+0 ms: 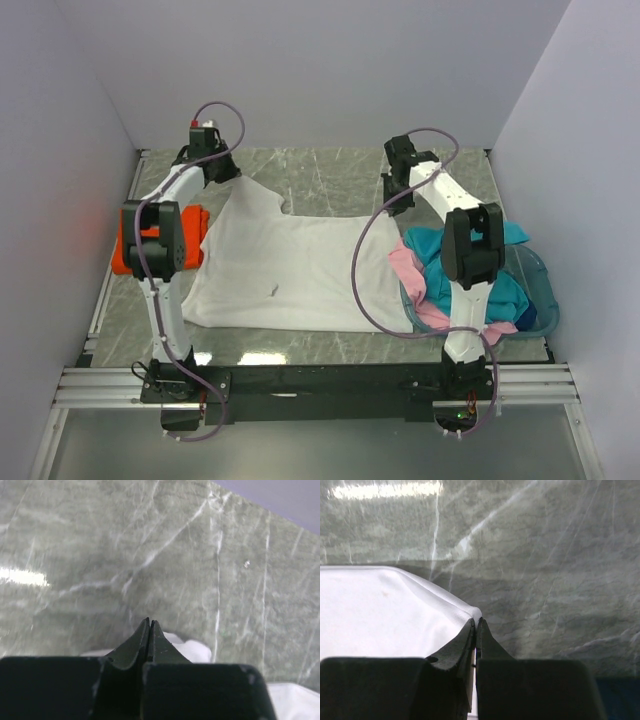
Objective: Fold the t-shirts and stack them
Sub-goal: Fold the tshirt
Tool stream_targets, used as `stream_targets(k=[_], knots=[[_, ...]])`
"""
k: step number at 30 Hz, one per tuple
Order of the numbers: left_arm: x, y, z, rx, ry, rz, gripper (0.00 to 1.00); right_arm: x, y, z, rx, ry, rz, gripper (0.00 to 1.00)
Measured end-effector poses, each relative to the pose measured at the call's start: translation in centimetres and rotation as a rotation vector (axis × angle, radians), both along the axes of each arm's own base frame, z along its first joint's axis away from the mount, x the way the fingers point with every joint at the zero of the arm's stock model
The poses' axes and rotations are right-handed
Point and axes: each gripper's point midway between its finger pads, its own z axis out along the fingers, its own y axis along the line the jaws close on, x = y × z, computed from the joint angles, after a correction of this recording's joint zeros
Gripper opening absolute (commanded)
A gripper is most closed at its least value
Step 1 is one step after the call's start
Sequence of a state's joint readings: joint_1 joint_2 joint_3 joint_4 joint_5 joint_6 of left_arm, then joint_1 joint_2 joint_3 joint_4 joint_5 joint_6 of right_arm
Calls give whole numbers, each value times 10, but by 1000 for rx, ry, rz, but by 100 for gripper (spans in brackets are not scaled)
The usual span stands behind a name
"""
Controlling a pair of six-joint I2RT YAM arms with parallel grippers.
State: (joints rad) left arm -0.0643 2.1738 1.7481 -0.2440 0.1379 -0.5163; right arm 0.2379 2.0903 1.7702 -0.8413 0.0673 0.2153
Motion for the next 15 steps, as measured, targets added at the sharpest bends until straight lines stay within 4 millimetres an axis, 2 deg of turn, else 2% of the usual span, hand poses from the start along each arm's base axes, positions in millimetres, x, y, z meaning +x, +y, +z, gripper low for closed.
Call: stream_targets(k=[5,10,15], knots=[[-31,1,28,-24,-39,-24,0,-16,-1,6,14,0,1,0],[-63,1,53,-40,-75,-34,0,-29,2,29,42,-43,17,0],[-93,7,54,-44,-67,-28,0,-45,8,43,57,-70,40,0]])
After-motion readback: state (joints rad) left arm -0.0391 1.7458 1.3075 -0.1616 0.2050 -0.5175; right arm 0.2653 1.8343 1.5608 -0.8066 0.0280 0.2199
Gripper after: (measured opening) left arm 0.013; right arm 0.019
